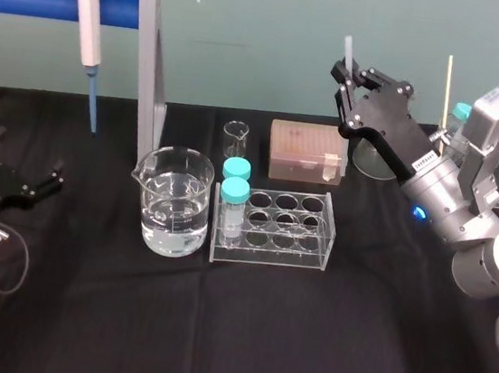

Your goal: Pick up the stirring rod with one hand, then place it down.

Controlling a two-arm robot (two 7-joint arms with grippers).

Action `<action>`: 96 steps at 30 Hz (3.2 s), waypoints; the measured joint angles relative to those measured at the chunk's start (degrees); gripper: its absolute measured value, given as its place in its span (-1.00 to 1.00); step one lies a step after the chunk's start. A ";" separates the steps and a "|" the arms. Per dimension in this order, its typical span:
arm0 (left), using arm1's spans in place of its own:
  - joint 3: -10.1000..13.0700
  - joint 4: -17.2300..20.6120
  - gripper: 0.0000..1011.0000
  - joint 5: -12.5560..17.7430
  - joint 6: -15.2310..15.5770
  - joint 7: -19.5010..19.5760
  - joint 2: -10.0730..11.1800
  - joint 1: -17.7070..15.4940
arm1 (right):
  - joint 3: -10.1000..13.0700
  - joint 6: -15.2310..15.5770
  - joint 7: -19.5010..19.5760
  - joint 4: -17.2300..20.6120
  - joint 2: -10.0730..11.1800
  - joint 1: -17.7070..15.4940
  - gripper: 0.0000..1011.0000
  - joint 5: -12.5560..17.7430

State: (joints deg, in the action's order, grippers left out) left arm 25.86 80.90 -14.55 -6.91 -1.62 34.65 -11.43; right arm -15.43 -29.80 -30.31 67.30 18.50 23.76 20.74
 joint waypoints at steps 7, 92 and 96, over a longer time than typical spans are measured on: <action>0.00 0.00 0.98 0.00 0.00 0.00 0.00 0.00 | 1.18 -0.40 -1.29 -2.50 -1.49 -0.15 -0.85 1.41; 0.00 0.00 0.98 0.00 0.00 0.00 0.00 0.00 | 1.31 0.21 -1.43 -2.58 -1.66 -0.18 -0.85 1.38; 0.00 0.00 0.98 0.00 0.00 0.00 0.00 0.00 | 1.30 0.21 -1.43 -2.59 -1.66 -0.19 -0.85 1.38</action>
State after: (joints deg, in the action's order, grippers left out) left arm 25.86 80.90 -14.55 -6.91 -1.62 34.65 -11.43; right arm -14.13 -29.58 -31.73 64.71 16.84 23.57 22.12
